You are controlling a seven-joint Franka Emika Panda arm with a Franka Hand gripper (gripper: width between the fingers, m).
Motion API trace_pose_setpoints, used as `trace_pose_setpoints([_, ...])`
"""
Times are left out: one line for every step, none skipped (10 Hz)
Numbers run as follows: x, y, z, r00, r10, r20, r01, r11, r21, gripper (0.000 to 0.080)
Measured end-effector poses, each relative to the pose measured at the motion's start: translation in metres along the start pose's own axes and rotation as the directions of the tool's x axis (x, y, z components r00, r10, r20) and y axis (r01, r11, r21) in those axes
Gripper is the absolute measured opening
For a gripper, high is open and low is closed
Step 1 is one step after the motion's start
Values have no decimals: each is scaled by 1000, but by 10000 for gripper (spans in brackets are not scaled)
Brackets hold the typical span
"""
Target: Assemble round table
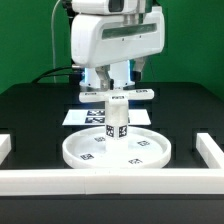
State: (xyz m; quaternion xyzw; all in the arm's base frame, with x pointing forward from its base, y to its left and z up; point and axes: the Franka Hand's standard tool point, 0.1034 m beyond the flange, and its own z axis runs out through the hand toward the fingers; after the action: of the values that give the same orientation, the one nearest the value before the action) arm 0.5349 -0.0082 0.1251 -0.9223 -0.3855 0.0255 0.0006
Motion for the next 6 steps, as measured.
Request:
trace_pose_setpoints([-2,1,2,1000,4,3,-4,1000,2,649])
trace_pose_setpoints([-3,1,4,1000,5,5,-5,1000,4,649])
trace_pose_setpoints([-4,2,5,1000,7,8,-7,1000,6,649])
trace_pose_setpoints([-5,1,7,1000,7,10,-7,1000,7,649])
trace_pose_setpoints([-4,1,9,1000,7,11,-7,1000,8,649])
trace_pose_setpoints([-4,0,11,1000,5,14,-5,1000,10,649])
